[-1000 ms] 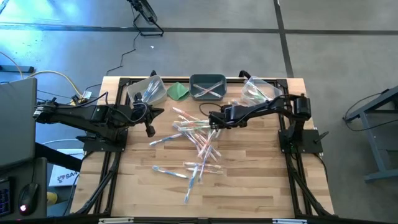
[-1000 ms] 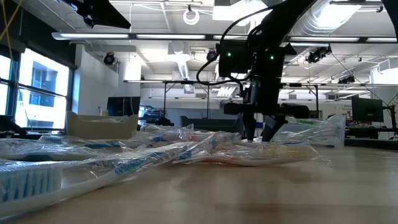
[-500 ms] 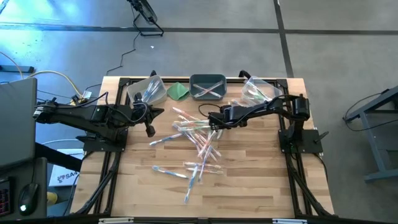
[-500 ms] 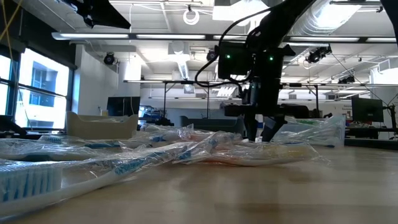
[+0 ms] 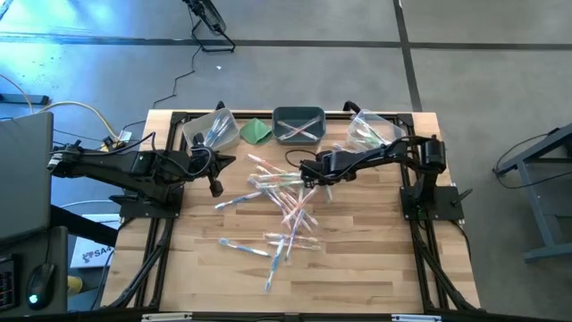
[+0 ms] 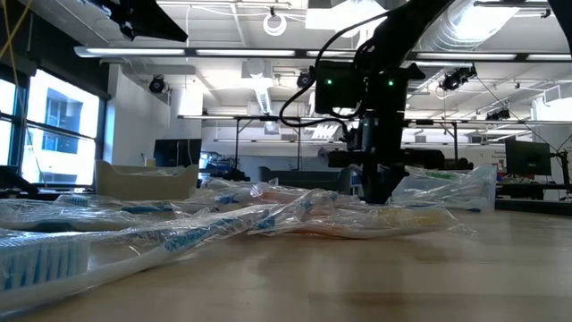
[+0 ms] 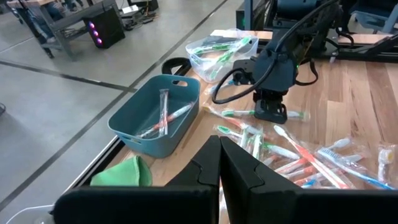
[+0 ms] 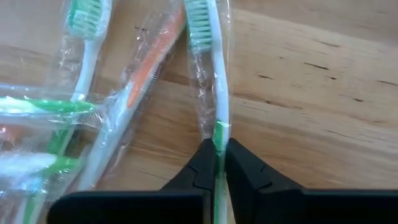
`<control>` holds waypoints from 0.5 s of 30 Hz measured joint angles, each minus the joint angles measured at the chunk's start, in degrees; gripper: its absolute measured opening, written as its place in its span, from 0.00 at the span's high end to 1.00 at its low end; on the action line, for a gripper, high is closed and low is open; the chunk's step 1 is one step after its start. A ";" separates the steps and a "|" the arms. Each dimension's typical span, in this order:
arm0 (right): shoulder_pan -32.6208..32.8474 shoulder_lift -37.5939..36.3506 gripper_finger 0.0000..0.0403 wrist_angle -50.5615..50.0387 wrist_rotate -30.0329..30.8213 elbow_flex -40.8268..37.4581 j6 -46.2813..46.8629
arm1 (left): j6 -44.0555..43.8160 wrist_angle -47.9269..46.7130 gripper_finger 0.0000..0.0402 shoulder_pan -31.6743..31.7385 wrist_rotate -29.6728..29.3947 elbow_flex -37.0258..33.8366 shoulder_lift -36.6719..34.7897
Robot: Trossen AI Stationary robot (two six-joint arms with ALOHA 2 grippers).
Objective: Pick & Place Toothbrushes
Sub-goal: Put the green toothbrush into the transparent bin
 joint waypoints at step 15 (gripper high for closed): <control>1.58 -8.90 0.97 -8.47 3.63 -0.41 -1.47 | 0.03 -0.03 1.00 0.01 0.00 0.00 0.00</control>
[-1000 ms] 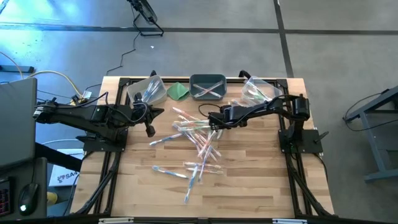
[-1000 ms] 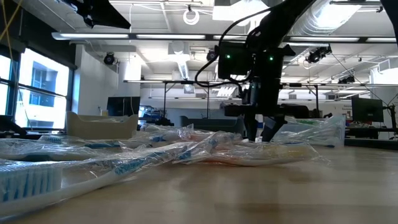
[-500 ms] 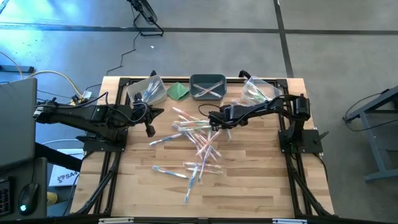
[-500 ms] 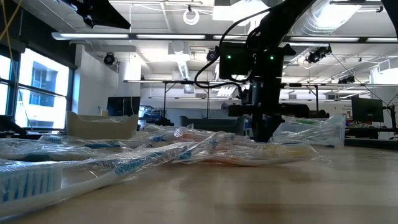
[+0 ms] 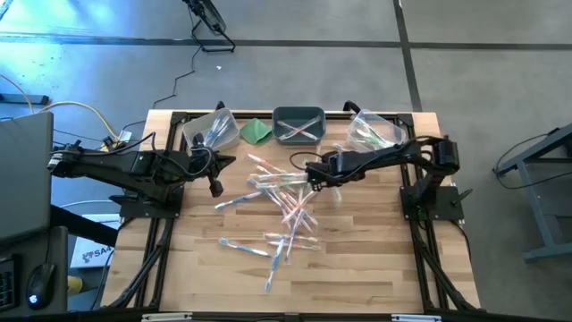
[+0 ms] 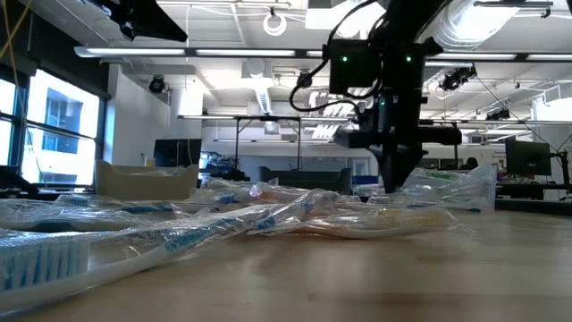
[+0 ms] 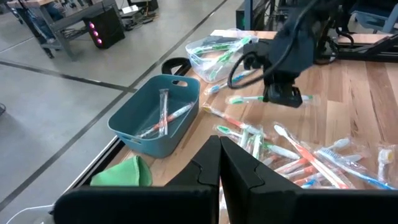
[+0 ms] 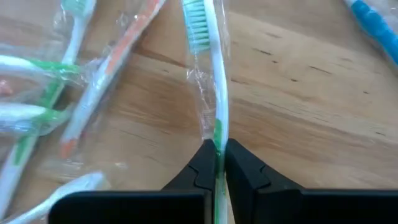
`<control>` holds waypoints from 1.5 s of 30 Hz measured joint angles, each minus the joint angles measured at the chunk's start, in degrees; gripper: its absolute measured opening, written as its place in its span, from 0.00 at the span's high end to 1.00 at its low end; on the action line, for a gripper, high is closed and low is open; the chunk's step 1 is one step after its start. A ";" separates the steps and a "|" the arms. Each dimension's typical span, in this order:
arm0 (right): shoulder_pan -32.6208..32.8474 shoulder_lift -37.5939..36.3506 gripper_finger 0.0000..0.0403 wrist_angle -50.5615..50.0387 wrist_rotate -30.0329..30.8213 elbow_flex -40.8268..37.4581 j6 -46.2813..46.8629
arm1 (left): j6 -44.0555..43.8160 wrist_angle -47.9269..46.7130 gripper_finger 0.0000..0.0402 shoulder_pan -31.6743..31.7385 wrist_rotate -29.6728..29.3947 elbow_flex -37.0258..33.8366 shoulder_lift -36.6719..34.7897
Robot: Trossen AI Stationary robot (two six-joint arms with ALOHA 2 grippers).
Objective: Pick & Place Toothbrushes
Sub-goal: Put the green toothbrush into the transparent bin
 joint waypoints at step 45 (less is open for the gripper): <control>-15.25 -27.90 0.97 -16.90 22.45 3.89 -36.93 | -1.16 -0.16 1.00 -0.01 -0.05 0.00 0.07</control>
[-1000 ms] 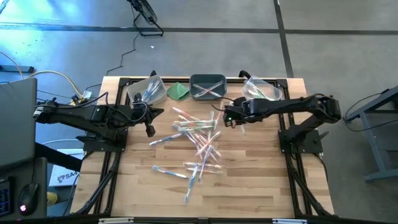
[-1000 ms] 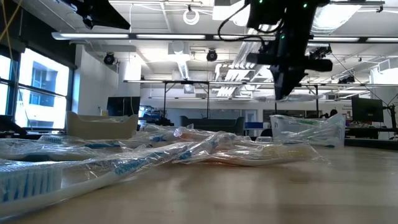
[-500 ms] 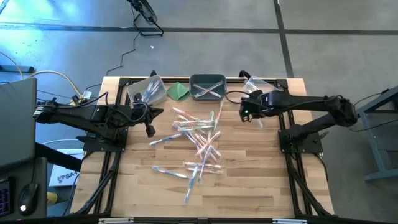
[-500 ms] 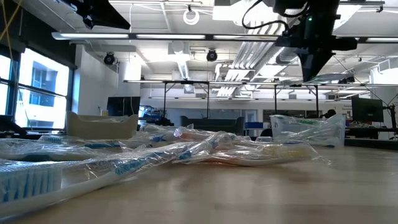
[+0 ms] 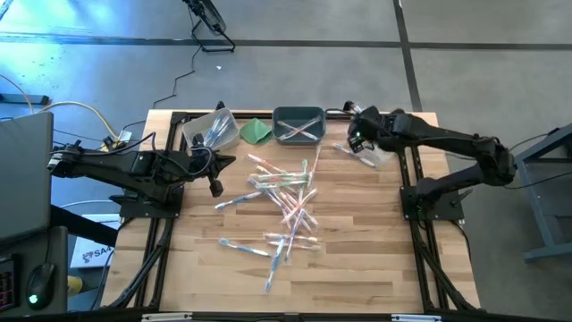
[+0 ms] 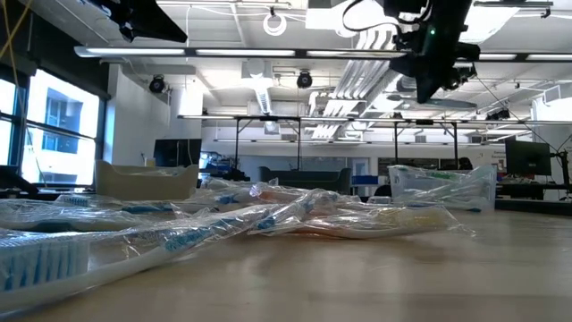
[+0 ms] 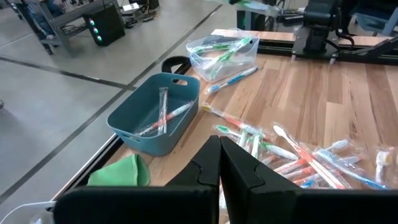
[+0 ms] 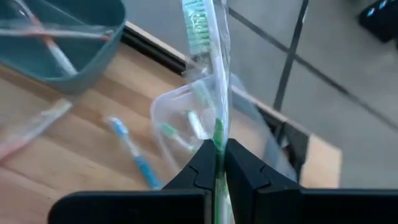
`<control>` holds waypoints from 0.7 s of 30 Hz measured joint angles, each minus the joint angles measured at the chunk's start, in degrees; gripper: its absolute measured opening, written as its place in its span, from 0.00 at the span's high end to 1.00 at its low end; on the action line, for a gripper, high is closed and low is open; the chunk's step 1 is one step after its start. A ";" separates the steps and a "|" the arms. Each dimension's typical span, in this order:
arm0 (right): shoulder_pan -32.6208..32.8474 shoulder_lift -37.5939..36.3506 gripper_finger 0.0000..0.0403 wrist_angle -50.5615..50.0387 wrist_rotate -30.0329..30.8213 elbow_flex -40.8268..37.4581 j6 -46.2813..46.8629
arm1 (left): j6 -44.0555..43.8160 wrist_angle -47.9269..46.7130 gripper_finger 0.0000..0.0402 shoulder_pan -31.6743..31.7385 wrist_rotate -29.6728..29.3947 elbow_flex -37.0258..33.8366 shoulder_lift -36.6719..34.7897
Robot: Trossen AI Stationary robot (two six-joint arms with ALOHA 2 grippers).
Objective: Pick & Place Toothbrushes
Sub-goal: Put the green toothbrush into the transparent bin
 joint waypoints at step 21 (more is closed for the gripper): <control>-11.87 14.85 0.97 -3.51 -11.61 0.00 -29.14 | -0.20 -0.01 1.00 0.00 0.01 -0.02 0.02</control>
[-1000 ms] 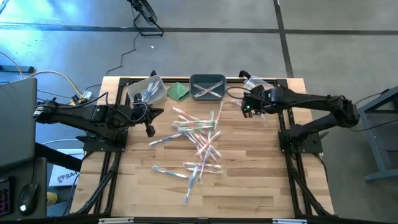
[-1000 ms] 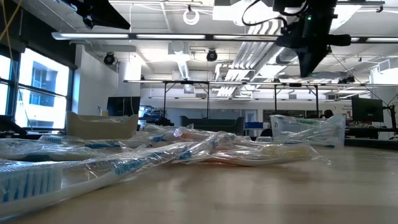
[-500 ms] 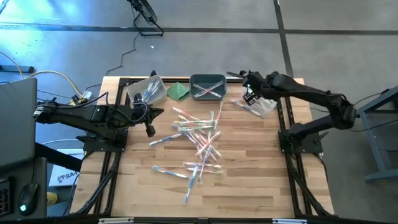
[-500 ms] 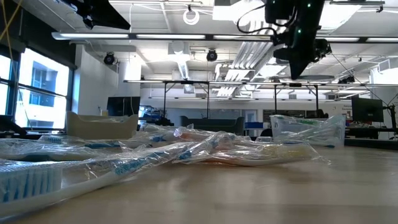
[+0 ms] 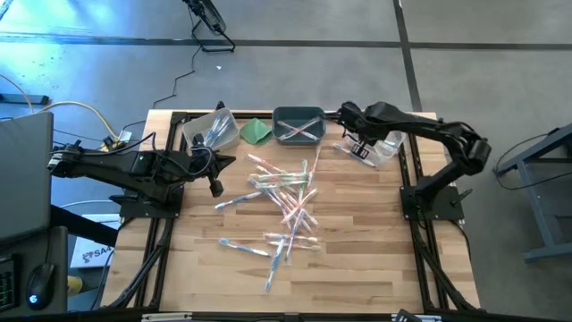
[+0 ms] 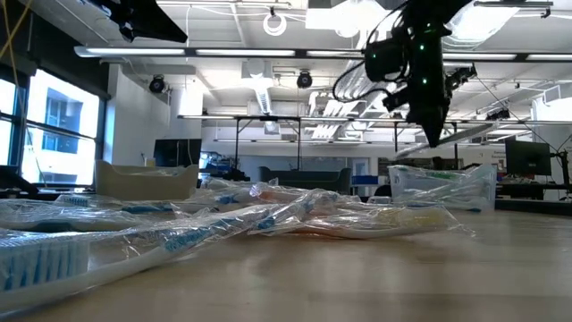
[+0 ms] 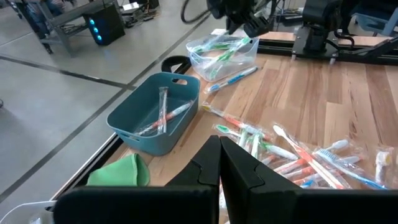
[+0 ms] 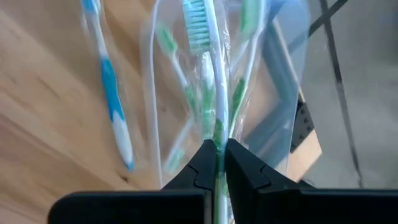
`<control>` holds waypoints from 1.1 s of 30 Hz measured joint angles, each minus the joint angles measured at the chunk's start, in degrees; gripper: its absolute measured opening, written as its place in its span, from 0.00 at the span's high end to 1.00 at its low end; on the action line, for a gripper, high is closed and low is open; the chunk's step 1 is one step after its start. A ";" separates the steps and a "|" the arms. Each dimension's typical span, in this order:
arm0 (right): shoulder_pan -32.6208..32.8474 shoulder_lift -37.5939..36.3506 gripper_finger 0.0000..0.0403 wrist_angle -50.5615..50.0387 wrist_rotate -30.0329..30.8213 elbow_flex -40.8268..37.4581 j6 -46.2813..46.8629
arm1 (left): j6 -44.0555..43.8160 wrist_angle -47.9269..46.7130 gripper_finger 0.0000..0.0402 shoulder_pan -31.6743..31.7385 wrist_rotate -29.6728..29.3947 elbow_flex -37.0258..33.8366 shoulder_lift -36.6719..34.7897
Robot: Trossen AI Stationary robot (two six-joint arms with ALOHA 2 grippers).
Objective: Pick & Place Toothbrushes
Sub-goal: Put the green toothbrush into the transparent bin
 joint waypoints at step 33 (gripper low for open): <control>-4.95 2.19 0.79 1.04 -3.18 0.00 -8.09 | -1.29 0.00 1.00 -0.01 0.00 0.00 0.00</control>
